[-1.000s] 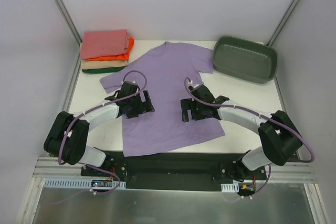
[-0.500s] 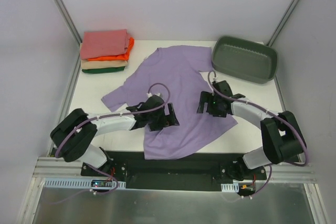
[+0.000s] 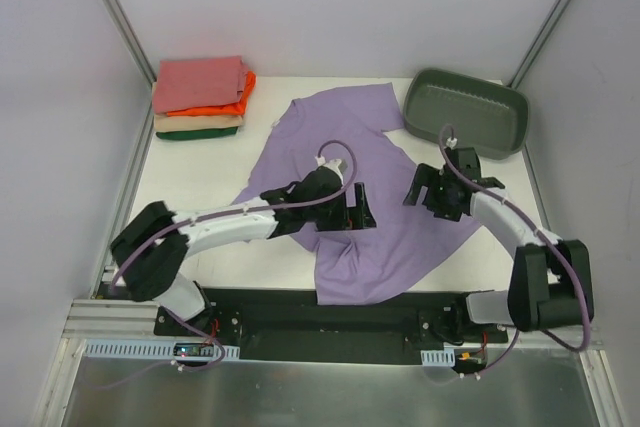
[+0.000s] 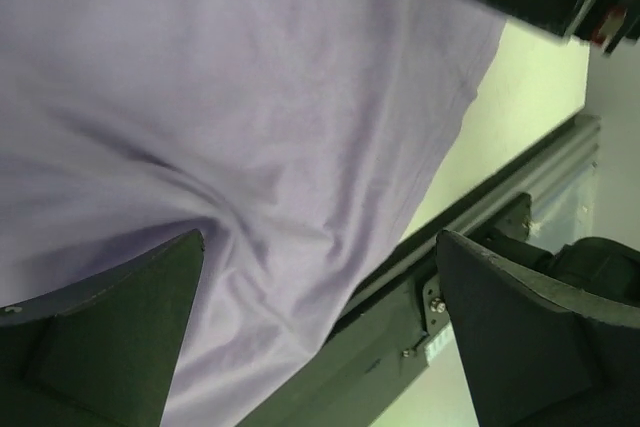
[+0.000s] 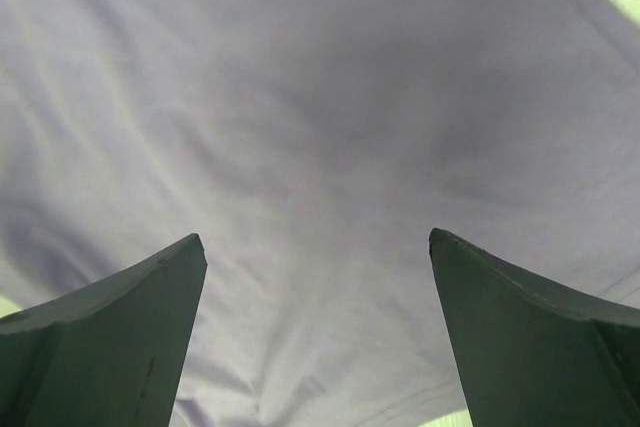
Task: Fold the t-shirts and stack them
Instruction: Flatten out the tshirt
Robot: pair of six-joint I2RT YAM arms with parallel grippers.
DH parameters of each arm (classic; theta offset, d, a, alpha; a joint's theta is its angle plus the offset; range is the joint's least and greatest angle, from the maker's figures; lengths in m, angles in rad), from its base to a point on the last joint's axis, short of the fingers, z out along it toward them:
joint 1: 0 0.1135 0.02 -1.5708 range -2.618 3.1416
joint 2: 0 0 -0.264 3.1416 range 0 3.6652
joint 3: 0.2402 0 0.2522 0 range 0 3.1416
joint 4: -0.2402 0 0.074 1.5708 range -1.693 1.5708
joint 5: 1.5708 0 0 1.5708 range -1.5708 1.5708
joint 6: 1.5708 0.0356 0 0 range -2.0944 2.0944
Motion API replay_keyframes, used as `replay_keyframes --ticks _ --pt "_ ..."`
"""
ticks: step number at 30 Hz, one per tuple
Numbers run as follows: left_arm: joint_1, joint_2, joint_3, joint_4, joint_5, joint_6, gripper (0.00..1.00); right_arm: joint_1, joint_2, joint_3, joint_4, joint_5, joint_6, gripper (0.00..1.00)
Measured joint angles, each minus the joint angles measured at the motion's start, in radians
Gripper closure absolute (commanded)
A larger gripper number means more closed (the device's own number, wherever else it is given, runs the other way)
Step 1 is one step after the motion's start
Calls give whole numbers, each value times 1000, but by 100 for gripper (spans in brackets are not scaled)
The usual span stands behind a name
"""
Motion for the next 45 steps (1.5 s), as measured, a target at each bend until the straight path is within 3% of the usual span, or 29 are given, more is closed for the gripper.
replay_keyframes --ticks 3,8,13,18,24,31,35,39,45 --pt "2 -159 -37 -84 -151 55 1 85 -104 -39 -27 27 -6 4" --pt "82 -459 -162 -178 -367 99 1 406 -148 -80 -35 40 25 4" --pt "239 -520 -257 -210 -432 114 1 488 -76 -143 -28 37 107 4" --pt "343 -375 -262 -198 -416 156 1 400 -27 -115 8 -6 140 4" --pt "427 -193 -227 -183 -327 173 1 136 70 -53 22 -216 127 4" --pt "426 -208 -233 -173 -164 179 1 -80 266 142 -102 -317 49 4" --pt "426 -349 -318 -155 -150 172 1 -191 374 283 -204 -283 -2 4" --pt "426 -447 -392 -186 -157 143 1 -254 455 425 -268 -126 -59 4" --pt "426 -555 -473 -287 -204 76 2 -240 370 391 -235 58 -138 4"
